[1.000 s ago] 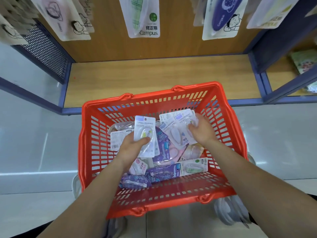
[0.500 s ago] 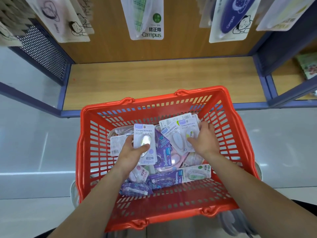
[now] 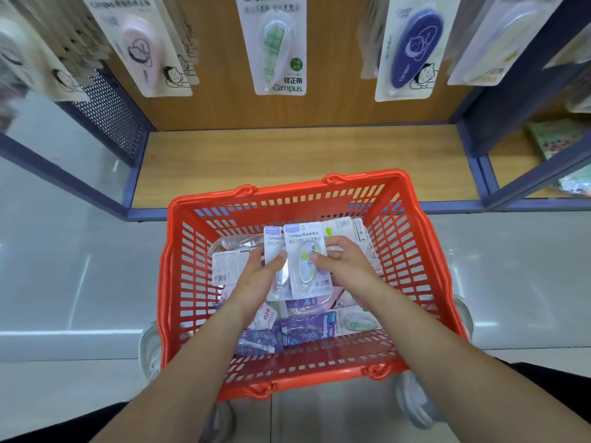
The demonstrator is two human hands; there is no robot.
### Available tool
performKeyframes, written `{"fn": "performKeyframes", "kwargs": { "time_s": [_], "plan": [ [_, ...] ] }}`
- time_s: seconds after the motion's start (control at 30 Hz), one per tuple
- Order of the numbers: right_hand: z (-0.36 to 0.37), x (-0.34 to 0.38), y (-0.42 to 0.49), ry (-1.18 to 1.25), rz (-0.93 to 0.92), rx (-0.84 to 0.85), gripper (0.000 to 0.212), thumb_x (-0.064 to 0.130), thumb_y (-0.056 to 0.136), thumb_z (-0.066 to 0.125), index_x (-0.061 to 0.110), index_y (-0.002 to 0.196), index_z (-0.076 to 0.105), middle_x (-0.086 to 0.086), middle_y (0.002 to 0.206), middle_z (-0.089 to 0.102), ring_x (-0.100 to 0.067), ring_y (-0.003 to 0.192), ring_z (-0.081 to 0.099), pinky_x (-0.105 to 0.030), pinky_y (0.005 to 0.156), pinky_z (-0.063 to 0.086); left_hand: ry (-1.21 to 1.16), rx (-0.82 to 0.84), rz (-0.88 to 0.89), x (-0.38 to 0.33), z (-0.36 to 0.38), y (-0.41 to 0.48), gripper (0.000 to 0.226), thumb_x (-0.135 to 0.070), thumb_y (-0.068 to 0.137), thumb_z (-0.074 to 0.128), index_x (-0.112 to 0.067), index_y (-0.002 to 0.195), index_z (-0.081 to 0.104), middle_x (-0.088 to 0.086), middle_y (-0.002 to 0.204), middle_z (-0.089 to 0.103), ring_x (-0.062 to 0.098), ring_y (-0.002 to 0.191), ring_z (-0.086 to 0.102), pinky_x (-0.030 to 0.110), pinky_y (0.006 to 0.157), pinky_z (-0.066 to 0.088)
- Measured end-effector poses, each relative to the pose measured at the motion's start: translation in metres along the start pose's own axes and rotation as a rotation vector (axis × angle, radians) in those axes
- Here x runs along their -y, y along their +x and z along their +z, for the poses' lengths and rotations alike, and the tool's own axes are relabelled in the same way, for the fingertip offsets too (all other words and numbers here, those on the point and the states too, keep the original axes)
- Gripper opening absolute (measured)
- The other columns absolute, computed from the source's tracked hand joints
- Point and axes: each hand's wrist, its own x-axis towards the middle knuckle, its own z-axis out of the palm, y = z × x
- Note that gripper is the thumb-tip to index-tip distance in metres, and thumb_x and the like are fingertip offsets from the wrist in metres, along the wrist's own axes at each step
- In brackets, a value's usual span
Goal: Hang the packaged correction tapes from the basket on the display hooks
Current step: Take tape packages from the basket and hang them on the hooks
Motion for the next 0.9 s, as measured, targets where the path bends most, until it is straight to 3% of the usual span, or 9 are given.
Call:
{"fn": "performKeyframes", "kwargs": {
  "time_s": [0.1, 0.17, 0.3, 0.4, 0.47, 0.53, 0.63, 0.8, 0.9],
  "plan": [
    [0.011, 0.001, -0.002, -0.084, -0.007, 0.031, 0.029, 0.036, 0.09, 0.077, 0.023, 0.108, 0.059, -0.004, 0.098, 0.07, -0.016, 0.09, 0.068, -0.029, 0.072, 0.047, 0.013, 0.003, 0.033, -0.001, -0.001, -0.002, 0.06, -0.054, 0.091, 0.069, -0.03, 0.142, 0.051, -0.012, 0.133, 0.063, 0.012, 0.123, 0.058, 0.036, 0.096, 0.047],
    [0.014, 0.001, 0.0, -0.137, 0.008, 0.065, 0.032, 0.039, 0.091, 0.075, 0.02, 0.113, 0.062, -0.005, 0.103, 0.071, -0.02, 0.095, 0.068, -0.034, 0.075, 0.053, 0.027, 0.011, 0.038, 0.004, -0.004, 0.001, 0.056, -0.046, 0.088, 0.076, -0.027, 0.137, 0.056, -0.011, 0.124, 0.071, 0.011, 0.116, 0.066, 0.038, 0.098, 0.051],
    [-0.003, -0.006, 0.019, -0.153, 0.01, 0.011, 0.011, 0.022, 0.101, 0.062, 0.016, 0.105, 0.071, -0.002, 0.099, 0.071, -0.023, 0.085, 0.067, -0.041, 0.077, 0.059, 0.022, -0.074, -0.002, 0.008, -0.012, 0.007, 0.045, -0.034, 0.09, 0.077, -0.026, 0.129, 0.057, -0.009, 0.114, 0.072, 0.008, 0.103, 0.067, 0.033, 0.082, 0.052],
    [-0.03, -0.023, 0.047, -0.446, -0.035, -0.16, 0.018, 0.022, 0.099, 0.063, 0.017, 0.117, 0.067, 0.006, 0.109, 0.064, -0.023, 0.107, 0.064, -0.041, 0.095, 0.052, 0.012, -0.11, 0.002, 0.009, -0.02, 0.015, 0.041, -0.029, 0.089, 0.078, -0.025, 0.125, 0.061, -0.007, 0.11, 0.075, 0.009, 0.098, 0.071, 0.03, 0.078, 0.053],
    [-0.04, -0.033, 0.062, -0.597, 0.016, -0.184, 0.037, 0.025, 0.095, 0.068, 0.013, 0.13, 0.06, -0.003, 0.126, 0.061, -0.023, 0.118, 0.06, -0.037, 0.1, 0.048, 0.007, -0.136, 0.001, 0.012, -0.024, 0.02, 0.04, -0.028, 0.088, 0.079, -0.024, 0.124, 0.062, -0.007, 0.109, 0.076, 0.006, 0.094, 0.072, 0.028, 0.077, 0.053],
    [-0.041, -0.041, 0.071, -0.726, 0.055, -0.176, 0.05, 0.03, 0.091, 0.073, 0.013, 0.134, 0.055, -0.007, 0.131, 0.059, -0.023, 0.117, 0.06, -0.035, 0.095, 0.048, 0.009, -0.158, -0.002, 0.016, -0.028, 0.025, 0.04, -0.026, 0.088, 0.079, -0.023, 0.124, 0.062, -0.006, 0.108, 0.076, 0.006, 0.092, 0.073, 0.026, 0.073, 0.053],
    [-0.035, -0.048, 0.076, -0.786, 0.031, -0.188, 0.054, 0.039, 0.085, 0.078, 0.016, 0.128, 0.054, -0.002, 0.119, 0.06, -0.023, 0.107, 0.061, -0.037, 0.088, 0.051, 0.037, -0.157, 0.009, 0.021, -0.029, 0.031, 0.041, -0.025, 0.088, 0.079, -0.025, 0.124, 0.062, -0.008, 0.109, 0.076, 0.004, 0.09, 0.074, 0.02, 0.068, 0.053],
    [-0.027, -0.052, 0.076, -0.722, -0.043, -0.129, 0.027, 0.031, 0.091, 0.073, 0.02, 0.112, 0.059, 0.011, 0.089, 0.058, -0.013, 0.079, 0.056, -0.025, 0.062, 0.04, 0.064, -0.16, -0.003, 0.027, -0.029, 0.036, 0.042, -0.023, 0.087, 0.08, -0.021, 0.125, 0.061, -0.005, 0.11, 0.076, 0.0, 0.084, 0.073, 0.015, 0.063, 0.054],
    [-0.028, -0.047, 0.069, -0.601, -0.049, -0.138, 0.015, 0.026, 0.094, 0.07, 0.019, 0.099, 0.058, 0.011, 0.085, 0.06, -0.011, 0.077, 0.058, -0.021, 0.059, 0.037, 0.07, -0.161, -0.002, 0.024, -0.029, 0.034, 0.038, -0.021, 0.088, 0.079, -0.02, 0.122, 0.062, -0.007, 0.106, 0.075, -0.004, 0.078, 0.072, 0.01, 0.058, 0.052]
  ]
}}
